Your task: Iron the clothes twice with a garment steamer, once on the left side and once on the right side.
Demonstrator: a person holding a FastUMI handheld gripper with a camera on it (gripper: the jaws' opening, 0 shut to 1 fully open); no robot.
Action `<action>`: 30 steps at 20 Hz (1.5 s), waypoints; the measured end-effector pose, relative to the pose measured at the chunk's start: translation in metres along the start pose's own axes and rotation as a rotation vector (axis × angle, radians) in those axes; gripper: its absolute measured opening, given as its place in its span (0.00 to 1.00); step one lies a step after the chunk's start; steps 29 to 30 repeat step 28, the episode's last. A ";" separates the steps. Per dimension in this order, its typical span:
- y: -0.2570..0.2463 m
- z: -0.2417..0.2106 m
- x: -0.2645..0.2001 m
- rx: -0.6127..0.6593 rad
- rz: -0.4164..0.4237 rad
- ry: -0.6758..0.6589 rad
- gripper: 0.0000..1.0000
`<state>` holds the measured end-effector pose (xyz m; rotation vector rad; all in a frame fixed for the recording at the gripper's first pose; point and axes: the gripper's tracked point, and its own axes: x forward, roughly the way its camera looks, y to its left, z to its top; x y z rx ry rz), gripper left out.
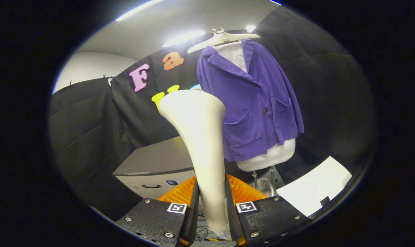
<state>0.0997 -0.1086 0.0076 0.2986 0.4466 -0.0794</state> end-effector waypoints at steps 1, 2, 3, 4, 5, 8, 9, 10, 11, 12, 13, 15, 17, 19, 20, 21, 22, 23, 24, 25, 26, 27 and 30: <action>0.007 -0.003 -0.003 -0.006 0.015 0.002 0.38; 0.015 -0.005 -0.007 -0.006 0.027 0.004 0.38; 0.021 -0.006 -0.010 -0.009 0.037 0.005 0.38; 0.025 -0.007 -0.013 -0.016 0.043 0.001 0.38; 0.031 -0.007 -0.016 -0.028 0.051 -0.004 0.38; 0.043 -0.015 -0.022 -0.049 0.075 0.004 0.38; 0.046 -0.018 -0.025 -0.053 0.081 0.003 0.38; 0.049 -0.021 -0.028 -0.056 0.086 0.004 0.38; 0.052 -0.025 -0.030 -0.059 0.091 0.007 0.38; 0.055 -0.027 -0.032 -0.058 0.097 0.005 0.38; 0.057 -0.029 -0.034 -0.065 0.105 0.006 0.38; 0.057 -0.032 -0.036 -0.068 0.107 0.012 0.38; 0.058 -0.034 -0.037 -0.065 0.112 0.018 0.38; 0.058 -0.035 -0.038 -0.068 0.112 0.025 0.38; 0.059 -0.036 -0.038 -0.072 0.117 0.026 0.38; 0.059 -0.038 -0.038 -0.075 0.118 0.030 0.38; 0.060 -0.037 -0.039 -0.078 0.122 0.030 0.38; 0.061 -0.038 -0.038 -0.078 0.124 0.030 0.38; 0.062 -0.038 -0.038 -0.079 0.127 0.030 0.38; 0.063 -0.038 -0.037 -0.079 0.128 0.034 0.38; 0.064 -0.039 -0.036 -0.081 0.129 0.032 0.38; 0.064 -0.038 -0.035 -0.084 0.126 0.031 0.38; 0.064 -0.039 -0.035 -0.087 0.123 0.034 0.38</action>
